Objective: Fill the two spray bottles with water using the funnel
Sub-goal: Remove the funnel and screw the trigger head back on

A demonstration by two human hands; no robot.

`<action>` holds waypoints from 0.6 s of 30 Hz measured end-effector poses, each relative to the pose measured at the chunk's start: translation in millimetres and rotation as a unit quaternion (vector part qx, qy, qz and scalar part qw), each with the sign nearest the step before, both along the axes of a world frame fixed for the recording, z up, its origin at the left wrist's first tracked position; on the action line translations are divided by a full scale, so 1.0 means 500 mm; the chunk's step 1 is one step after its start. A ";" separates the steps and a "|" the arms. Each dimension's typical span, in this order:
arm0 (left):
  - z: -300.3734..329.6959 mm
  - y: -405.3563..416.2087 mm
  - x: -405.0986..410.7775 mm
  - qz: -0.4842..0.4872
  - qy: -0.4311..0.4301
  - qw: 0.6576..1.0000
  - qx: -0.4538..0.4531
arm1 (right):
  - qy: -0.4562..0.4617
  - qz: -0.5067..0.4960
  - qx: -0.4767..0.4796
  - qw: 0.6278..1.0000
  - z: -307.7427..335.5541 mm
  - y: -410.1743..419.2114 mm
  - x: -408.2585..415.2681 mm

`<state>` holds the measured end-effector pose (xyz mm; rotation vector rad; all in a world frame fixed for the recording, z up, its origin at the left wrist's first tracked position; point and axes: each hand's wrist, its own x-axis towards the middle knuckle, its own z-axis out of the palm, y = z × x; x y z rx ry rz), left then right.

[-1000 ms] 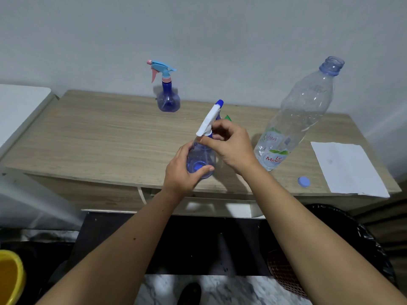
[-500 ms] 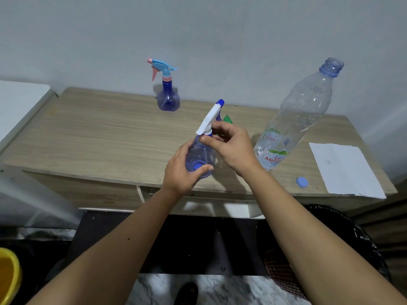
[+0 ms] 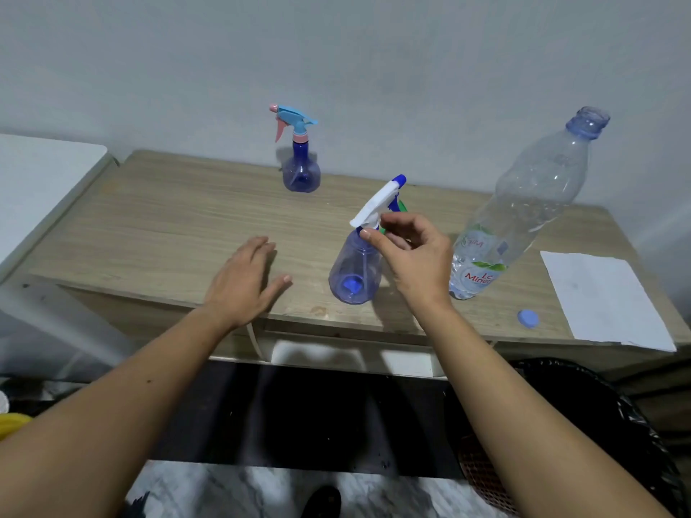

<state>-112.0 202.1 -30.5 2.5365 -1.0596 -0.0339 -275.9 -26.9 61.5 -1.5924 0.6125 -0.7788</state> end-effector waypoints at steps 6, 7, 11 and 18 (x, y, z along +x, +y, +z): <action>-0.043 0.045 0.053 0.068 0.021 0.992 0.109 | 0.025 -0.034 -0.131 0.990 0.000 0.018 0.017; -0.051 0.046 0.052 0.073 0.022 0.989 0.127 | 0.038 -0.015 -0.125 0.991 -0.003 0.021 0.021; -0.068 0.044 0.053 0.080 0.001 0.986 0.145 | 0.043 0.019 -0.092 0.995 -0.016 0.034 0.032; -0.068 0.044 0.052 0.076 0.000 0.985 0.154 | 0.038 0.053 -0.091 0.994 -0.012 0.049 0.049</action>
